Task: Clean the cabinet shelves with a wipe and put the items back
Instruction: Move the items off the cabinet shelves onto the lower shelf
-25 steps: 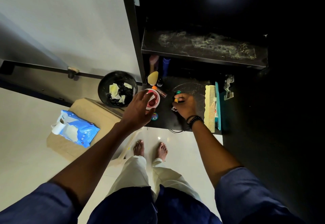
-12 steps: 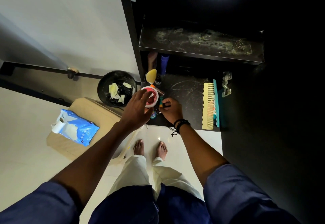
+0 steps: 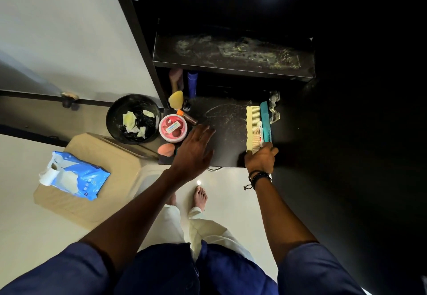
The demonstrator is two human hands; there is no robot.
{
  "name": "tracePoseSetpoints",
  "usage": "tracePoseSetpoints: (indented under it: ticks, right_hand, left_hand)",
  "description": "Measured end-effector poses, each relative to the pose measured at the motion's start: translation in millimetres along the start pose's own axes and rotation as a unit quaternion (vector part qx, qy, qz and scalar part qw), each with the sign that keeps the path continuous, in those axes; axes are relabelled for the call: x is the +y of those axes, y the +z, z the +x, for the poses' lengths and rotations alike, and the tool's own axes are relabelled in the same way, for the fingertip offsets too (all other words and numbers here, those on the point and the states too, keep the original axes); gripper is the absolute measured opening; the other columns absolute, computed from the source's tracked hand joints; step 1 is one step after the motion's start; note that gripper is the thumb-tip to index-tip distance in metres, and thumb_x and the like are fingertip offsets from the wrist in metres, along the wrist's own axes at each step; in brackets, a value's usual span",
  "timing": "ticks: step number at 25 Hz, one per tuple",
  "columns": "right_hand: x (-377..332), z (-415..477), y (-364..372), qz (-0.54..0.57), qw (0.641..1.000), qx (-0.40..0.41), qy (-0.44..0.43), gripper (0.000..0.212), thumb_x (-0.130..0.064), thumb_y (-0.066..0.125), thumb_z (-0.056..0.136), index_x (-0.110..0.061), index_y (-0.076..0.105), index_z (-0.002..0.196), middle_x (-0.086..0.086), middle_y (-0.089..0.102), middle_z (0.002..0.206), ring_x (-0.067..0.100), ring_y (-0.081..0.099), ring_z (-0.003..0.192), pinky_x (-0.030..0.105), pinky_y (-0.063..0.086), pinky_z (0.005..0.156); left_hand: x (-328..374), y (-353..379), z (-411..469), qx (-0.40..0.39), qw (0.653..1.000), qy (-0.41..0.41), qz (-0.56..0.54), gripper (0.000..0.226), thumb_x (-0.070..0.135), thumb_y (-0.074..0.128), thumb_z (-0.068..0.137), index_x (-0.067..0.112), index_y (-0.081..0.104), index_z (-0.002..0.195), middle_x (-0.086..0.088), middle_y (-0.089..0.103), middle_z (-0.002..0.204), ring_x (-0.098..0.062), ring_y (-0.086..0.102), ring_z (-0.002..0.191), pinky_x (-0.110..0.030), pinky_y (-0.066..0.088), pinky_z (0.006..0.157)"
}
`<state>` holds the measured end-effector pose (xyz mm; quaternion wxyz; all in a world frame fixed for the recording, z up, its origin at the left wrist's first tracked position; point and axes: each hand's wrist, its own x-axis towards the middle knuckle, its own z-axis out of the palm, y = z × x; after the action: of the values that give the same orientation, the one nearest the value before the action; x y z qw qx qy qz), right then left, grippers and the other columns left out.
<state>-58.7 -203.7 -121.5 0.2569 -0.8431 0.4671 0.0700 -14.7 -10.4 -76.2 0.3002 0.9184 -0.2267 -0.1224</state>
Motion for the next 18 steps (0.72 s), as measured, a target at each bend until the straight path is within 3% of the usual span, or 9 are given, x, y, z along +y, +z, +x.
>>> tracePoseSetpoints:
  ticks: [13,16,18]
  right_hand:
    - [6.5,-0.4,0.9,-0.072,0.997,-0.034,0.002,0.065,-0.033,0.055,0.094,0.001,0.024,0.140,0.019,0.056,0.126,0.036,0.058,0.112,0.039,0.050,0.090]
    - [4.6,-3.6,1.0,-0.028,0.998,0.014,-0.048,0.048,-0.027,0.052,0.095,0.003,0.042,0.131,0.021,0.060,0.120,0.038,0.059,0.109,0.035,0.048,0.083]
    - [2.4,-5.0,10.1,0.105,0.991,0.012,-0.077,0.030,-0.019,0.055,0.094,0.003,0.057,0.113,0.021,0.064,0.111,0.035,0.060,0.102,0.026,0.043,0.072]
  left_hand:
    - [-2.8,15.1,-2.0,-0.074,0.997,-0.018,-0.029,0.049,0.019,0.059,0.090,0.011,0.047,0.137,-0.010,0.046,0.141,-0.026,0.042,0.130,-0.034,0.037,0.106]
    - [-4.4,17.0,-2.5,-0.075,0.995,-0.039,-0.057,0.048,0.018,0.060,0.090,0.011,0.047,0.135,-0.009,0.050,0.138,-0.025,0.047,0.126,-0.034,0.039,0.104]
    - [-7.3,18.3,-2.8,-0.071,0.992,-0.075,-0.079,0.046,0.020,0.059,0.090,0.013,0.048,0.135,-0.009,0.053,0.136,-0.026,0.052,0.123,-0.036,0.044,0.102]
